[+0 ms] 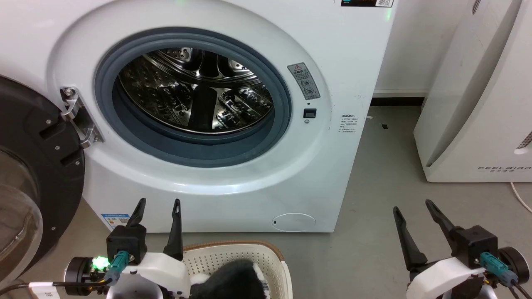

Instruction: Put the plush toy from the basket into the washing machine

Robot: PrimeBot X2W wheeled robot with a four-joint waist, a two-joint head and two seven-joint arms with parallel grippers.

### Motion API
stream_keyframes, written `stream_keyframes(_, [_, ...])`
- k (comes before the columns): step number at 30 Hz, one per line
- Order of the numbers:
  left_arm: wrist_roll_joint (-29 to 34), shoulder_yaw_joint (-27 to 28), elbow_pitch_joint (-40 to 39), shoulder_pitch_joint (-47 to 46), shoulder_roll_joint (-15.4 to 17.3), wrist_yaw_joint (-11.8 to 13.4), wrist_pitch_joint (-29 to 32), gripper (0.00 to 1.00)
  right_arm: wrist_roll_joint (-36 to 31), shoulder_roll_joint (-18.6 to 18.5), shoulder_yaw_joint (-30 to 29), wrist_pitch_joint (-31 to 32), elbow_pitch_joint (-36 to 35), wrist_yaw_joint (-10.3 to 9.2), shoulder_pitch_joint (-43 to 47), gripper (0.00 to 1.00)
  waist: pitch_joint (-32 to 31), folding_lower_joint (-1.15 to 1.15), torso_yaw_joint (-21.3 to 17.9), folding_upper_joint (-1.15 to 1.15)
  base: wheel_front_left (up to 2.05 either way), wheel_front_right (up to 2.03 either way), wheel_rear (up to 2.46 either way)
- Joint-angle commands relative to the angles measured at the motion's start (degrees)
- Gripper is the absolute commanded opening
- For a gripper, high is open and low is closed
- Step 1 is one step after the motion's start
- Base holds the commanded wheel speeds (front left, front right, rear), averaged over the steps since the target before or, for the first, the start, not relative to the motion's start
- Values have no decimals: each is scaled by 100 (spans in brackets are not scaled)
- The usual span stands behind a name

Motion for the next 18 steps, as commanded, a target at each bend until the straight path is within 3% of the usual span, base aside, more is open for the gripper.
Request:
stream_keyframes(1, [-27, -11, 31, -14, 0, 42, -65, 100, 71, 0, -33, -59, -22, 0, -1, 100, 6, 0, 0, 0, 0, 0, 0])
stream_keyframes(18, [-26, -142, 426, -244, 3, 82, -257, 100, 377, 0, -119, -250, -161, -1, -88, 100, 213, 0, -27, 0, 0, 0, 0])
